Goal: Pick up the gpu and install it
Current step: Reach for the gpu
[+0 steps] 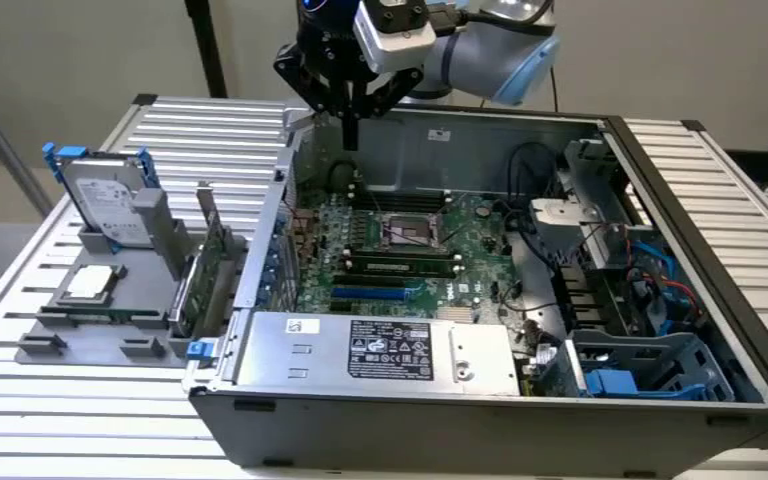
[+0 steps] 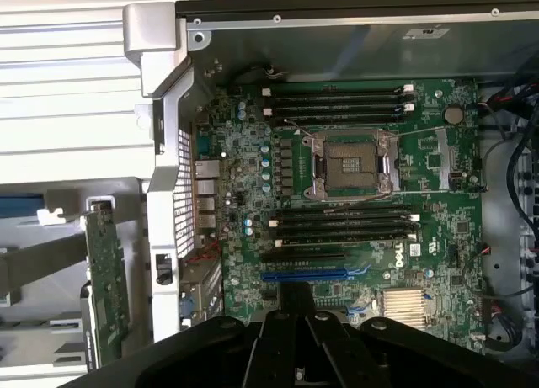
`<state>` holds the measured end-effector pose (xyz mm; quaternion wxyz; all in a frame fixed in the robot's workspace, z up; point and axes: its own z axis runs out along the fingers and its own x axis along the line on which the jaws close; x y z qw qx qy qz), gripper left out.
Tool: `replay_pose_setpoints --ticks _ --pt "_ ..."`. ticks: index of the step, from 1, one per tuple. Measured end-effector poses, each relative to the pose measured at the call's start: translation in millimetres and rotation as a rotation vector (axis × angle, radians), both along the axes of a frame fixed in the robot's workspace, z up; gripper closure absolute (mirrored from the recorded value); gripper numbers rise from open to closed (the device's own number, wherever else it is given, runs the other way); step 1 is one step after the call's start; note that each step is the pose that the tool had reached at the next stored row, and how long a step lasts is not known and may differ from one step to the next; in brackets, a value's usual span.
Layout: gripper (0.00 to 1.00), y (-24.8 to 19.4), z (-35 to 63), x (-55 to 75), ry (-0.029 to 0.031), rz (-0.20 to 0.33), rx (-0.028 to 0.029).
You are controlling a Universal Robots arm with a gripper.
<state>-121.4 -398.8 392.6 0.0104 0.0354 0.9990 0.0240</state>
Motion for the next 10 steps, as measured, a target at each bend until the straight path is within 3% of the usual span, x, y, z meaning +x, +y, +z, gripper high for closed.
replay_pose_setpoints --ticks 3,10 --pt "1.00 -1.9 0.1 -5.7 0.0002 0.000 -0.0003" --pt "1.00 -15.3 0.0 -37.2 -0.0005 0.000 0.0000"
